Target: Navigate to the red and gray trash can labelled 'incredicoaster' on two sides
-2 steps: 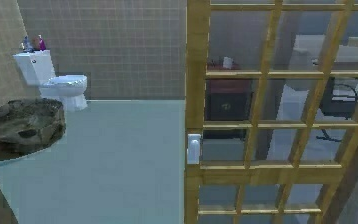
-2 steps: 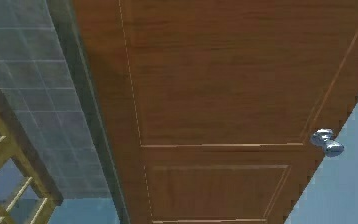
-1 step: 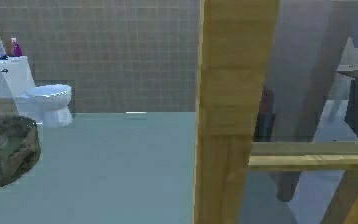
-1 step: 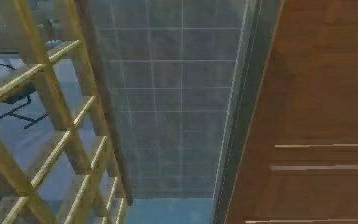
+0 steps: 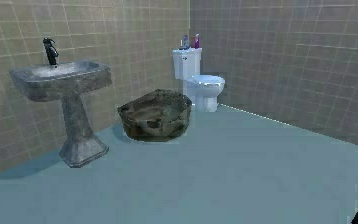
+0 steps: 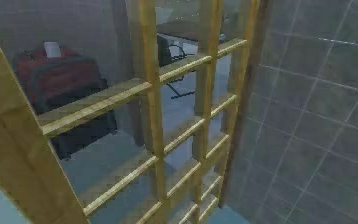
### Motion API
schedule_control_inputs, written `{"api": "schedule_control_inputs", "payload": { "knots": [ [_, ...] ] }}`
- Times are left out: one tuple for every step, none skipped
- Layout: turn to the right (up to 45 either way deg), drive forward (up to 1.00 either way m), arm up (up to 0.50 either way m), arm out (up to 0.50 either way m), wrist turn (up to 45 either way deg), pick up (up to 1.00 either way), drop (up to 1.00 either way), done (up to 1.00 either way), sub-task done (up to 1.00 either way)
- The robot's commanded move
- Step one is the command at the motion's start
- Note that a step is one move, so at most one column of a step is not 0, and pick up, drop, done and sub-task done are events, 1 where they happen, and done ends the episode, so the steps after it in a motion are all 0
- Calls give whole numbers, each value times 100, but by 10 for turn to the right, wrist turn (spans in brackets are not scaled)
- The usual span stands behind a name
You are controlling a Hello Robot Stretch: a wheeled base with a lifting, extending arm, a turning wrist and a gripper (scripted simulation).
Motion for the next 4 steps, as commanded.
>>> {"api": "schedule_control_inputs", "payload": {
  "knots": [
    [0, 40, 0, 0, 0, 0, 0, 0, 0],
    [450, 0, 0, 0, 0, 0, 0, 0, 0],
    [90, 0, 0, 0, 0, 0, 0, 0, 0],
    [0, 70, 0, 0, 0, 0, 0, 0, 0]
  ]
}}
